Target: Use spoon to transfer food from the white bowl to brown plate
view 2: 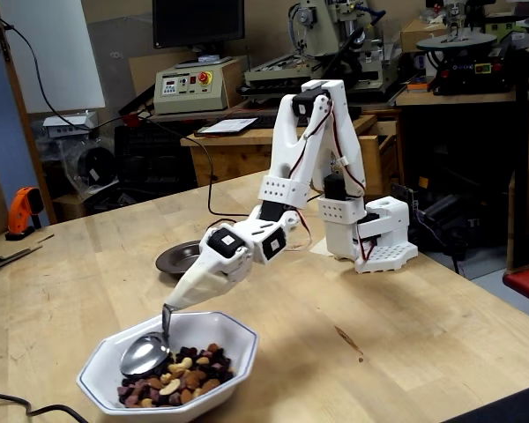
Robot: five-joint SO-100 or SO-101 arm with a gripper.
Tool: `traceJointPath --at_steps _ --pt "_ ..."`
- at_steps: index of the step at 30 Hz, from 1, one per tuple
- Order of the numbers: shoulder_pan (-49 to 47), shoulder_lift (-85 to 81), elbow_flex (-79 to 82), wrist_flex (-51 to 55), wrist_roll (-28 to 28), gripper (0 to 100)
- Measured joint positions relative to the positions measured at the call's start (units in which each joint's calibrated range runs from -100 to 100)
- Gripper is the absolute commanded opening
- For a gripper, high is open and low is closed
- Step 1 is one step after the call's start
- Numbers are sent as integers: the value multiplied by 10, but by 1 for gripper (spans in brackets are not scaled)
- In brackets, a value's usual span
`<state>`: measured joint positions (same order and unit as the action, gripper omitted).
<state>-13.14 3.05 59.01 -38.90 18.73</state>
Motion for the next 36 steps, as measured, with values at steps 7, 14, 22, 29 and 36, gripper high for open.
traceJointPath --at_steps 7,14,22,29,36 --pt "5 17 -2 -1 18 4" --pt "-28 24 -2 -1 19 4" --pt "-104 24 -2 4 19 4" --pt "-132 24 -2 5 17 4" --pt "-138 24 -2 0 -34 4"
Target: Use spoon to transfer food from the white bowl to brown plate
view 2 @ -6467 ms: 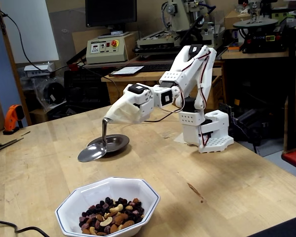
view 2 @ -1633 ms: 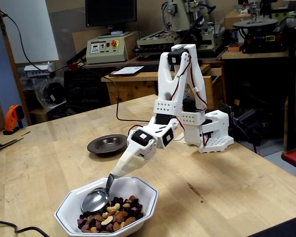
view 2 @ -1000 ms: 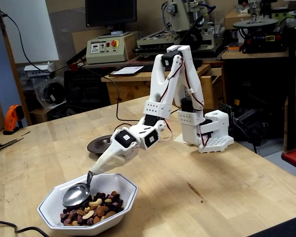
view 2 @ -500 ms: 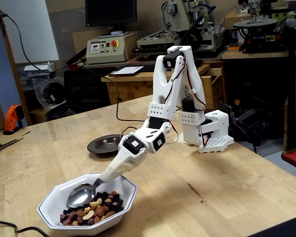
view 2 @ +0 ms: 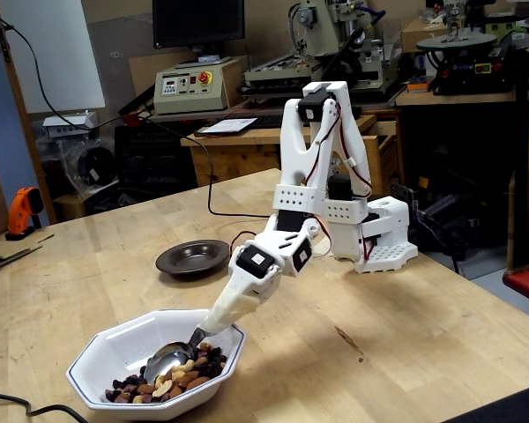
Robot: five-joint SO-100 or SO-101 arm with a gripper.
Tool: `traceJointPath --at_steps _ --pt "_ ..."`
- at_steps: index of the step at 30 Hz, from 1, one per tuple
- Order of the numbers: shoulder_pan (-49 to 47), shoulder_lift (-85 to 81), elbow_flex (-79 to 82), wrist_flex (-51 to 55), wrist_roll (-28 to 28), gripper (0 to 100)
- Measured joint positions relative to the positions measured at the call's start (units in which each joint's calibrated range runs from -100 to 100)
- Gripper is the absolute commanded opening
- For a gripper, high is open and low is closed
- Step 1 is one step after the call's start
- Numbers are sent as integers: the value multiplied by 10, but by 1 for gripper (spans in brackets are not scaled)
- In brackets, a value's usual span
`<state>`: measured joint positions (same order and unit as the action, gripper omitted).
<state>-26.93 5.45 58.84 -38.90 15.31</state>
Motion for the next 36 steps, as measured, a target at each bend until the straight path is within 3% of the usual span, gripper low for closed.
traceJointPath --at_steps 24,36 --pt "0 0 -9 -3 -165 4" --pt "53 -11 -8 -78 -181 4"
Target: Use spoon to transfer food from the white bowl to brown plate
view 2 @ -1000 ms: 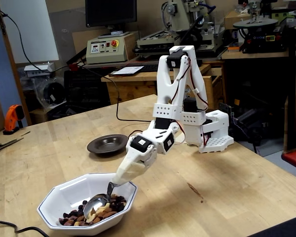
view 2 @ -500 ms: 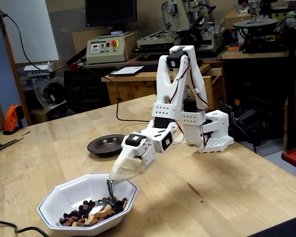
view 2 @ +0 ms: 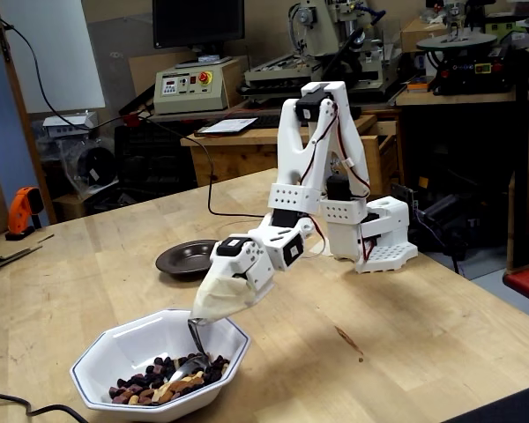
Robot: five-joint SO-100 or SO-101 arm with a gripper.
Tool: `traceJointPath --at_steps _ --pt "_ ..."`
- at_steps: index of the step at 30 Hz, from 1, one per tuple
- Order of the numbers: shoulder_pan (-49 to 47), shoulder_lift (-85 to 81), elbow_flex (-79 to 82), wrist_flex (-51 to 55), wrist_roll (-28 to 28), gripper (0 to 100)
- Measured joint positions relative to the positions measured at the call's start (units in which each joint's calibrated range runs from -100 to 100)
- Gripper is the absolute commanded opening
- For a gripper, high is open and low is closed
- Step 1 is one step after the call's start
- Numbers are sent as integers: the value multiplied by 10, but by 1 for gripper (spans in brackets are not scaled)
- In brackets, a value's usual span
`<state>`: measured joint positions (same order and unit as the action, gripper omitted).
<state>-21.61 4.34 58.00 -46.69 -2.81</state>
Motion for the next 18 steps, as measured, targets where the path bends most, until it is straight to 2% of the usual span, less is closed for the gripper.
traceJointPath --at_steps 18 --pt "39 0 1 -70 0 4"
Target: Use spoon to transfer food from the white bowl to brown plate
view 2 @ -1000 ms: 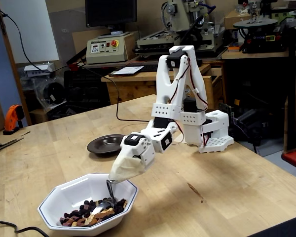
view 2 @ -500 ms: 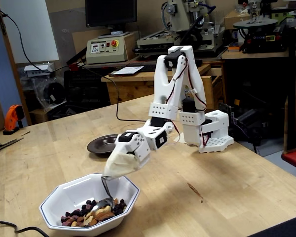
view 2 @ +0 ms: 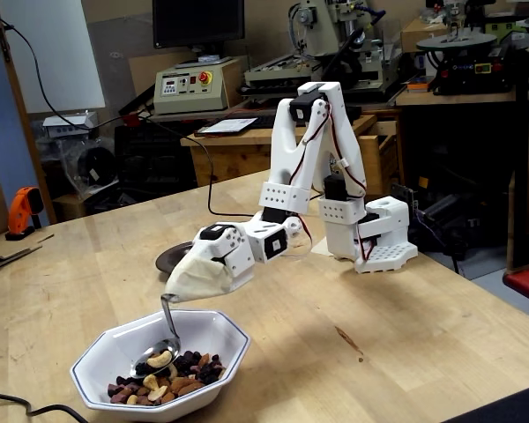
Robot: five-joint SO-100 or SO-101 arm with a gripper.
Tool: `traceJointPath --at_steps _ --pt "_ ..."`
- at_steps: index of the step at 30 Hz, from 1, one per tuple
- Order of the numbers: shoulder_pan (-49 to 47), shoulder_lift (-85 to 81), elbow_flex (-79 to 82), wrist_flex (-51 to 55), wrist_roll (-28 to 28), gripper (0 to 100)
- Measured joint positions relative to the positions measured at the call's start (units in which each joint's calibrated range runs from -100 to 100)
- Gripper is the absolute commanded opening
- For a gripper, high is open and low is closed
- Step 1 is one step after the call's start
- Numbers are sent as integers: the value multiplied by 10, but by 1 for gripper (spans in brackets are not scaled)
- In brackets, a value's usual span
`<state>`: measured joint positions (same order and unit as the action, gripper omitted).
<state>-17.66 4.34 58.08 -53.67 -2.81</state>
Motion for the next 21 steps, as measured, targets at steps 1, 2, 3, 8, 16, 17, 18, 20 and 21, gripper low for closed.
traceJointPath --at_steps 1,2,3,8,16,17,18,20,21 --pt "0 0 0 -4 0 4" --pt "0 0 0 -8 0 4" --pt "0 0 0 -10 0 4" --pt "3 0 0 -14 0 4" --pt "47 -84 0 -14 0 4" --pt "50 -97 0 -14 0 4" --pt "54 -108 0 -14 1 4" --pt "59 -125 5 -14 1 4" --pt "63 -130 8 -14 0 4"
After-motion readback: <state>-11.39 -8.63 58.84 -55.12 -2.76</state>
